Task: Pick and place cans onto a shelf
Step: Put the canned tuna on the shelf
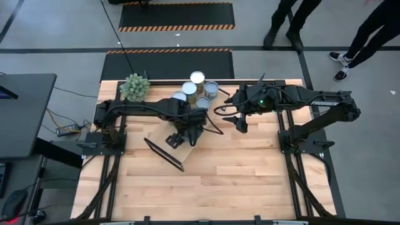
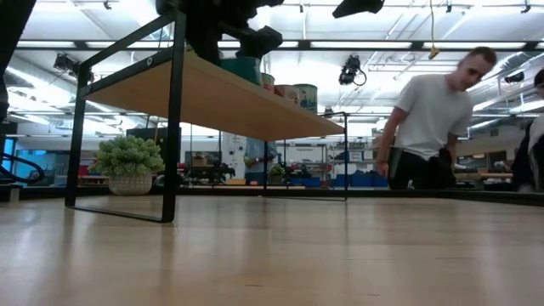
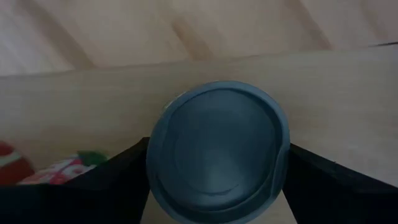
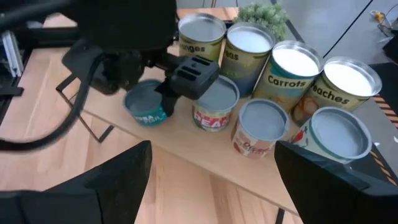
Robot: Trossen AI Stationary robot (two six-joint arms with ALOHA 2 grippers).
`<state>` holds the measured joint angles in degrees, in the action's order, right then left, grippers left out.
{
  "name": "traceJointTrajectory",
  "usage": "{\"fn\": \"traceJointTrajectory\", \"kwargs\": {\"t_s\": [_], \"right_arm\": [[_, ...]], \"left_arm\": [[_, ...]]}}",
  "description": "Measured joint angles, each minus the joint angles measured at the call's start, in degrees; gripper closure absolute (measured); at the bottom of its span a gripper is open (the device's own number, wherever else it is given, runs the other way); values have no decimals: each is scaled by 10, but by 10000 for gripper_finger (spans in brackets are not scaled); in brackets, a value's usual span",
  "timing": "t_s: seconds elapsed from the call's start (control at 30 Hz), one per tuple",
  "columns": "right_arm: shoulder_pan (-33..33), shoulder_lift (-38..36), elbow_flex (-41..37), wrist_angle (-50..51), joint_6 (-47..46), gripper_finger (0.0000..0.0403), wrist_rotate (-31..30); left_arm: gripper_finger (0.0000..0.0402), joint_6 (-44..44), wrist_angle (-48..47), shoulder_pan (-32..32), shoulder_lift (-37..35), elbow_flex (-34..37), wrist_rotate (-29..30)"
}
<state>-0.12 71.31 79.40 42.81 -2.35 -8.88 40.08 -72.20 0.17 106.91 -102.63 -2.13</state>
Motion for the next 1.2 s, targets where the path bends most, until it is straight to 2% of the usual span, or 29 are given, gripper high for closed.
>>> {"fn": "traceJointTrajectory", "kwargs": {"t_s": [0.43, 0.73, 0.9, 1.2], "right_arm": [[0, 1, 0, -1, 6, 56, 0], [0, 1, 0, -1, 8, 56, 0], [0, 1, 0, -1, 9, 56, 0], [0, 1, 0, -3, 10, 56, 0]], "left_arm": [[11, -50, 13, -11, 0, 0, 53], [6, -70, 5, -27, 0, 0, 92], [6, -83, 5, -42, 0, -14, 95], [6, -110, 65, -56, -1, -37, 101]]}}
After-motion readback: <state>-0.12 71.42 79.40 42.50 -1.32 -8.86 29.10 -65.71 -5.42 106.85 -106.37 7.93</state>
